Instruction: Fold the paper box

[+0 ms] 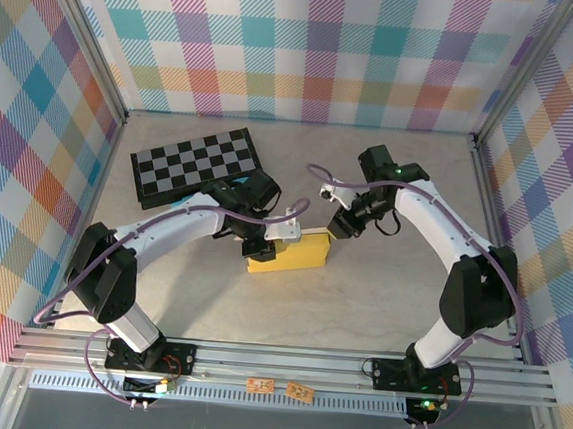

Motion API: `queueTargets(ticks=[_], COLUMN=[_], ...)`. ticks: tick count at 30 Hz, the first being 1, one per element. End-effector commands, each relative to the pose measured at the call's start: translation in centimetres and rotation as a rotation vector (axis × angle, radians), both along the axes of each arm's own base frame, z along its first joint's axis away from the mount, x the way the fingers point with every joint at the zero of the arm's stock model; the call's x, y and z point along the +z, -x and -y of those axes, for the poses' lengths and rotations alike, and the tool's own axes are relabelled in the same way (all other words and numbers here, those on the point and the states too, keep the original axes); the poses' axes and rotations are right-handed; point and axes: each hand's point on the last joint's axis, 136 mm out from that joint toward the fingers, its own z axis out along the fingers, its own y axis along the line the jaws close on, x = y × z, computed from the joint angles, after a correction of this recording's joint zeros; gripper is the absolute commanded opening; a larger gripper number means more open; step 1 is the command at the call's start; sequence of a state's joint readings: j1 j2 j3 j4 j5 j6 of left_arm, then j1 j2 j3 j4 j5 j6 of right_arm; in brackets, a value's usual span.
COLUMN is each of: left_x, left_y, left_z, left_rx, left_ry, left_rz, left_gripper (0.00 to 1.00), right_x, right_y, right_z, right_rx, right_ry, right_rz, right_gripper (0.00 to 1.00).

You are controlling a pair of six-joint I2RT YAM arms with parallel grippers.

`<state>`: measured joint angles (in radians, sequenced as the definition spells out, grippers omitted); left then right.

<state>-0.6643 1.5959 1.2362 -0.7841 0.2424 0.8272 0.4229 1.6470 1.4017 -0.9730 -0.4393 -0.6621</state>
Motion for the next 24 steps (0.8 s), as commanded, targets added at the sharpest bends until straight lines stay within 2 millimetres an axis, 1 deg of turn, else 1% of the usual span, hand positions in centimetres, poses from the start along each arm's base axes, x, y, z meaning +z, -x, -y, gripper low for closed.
queueTargets(ticks=[1, 4, 16, 20, 24], left_x=[-1.16, -1.17, -1.22, -1.29, -1.27], left_y=[0.51, 0.38, -0.06, -0.27, -0.34], left_z=[-0.83, -0.74, -0.42, -0.33, -0.31], left_rx=[0.015, 0.018, 0.032, 0.046, 0.052], left_ry=[-0.036, -0.035, -0.031, -0.031, -0.03], left_rz=[-0.068, -0.066, -0.068, -0.069, -0.069], left_gripper=[0.35, 0.35, 0.35, 0.35, 0.36], right_x=[-0.15, 0.0, 0.11, 0.25, 0.32], right_y=[0.18, 0.06, 0.26, 0.29, 0.54], right_z=[-0.36, -0.27, -0.19, 0.13, 0.24], right_rx=[0.007, 0.001, -0.059, -0.075, -0.09], right_ry=[0.003, 0.009, 0.052, 0.075, 0.092], right_rz=[-0.007, -0.003, -0.042, -0.036, -0.038], right_gripper=[0.19, 0.15, 0.08, 0.09, 0.14])
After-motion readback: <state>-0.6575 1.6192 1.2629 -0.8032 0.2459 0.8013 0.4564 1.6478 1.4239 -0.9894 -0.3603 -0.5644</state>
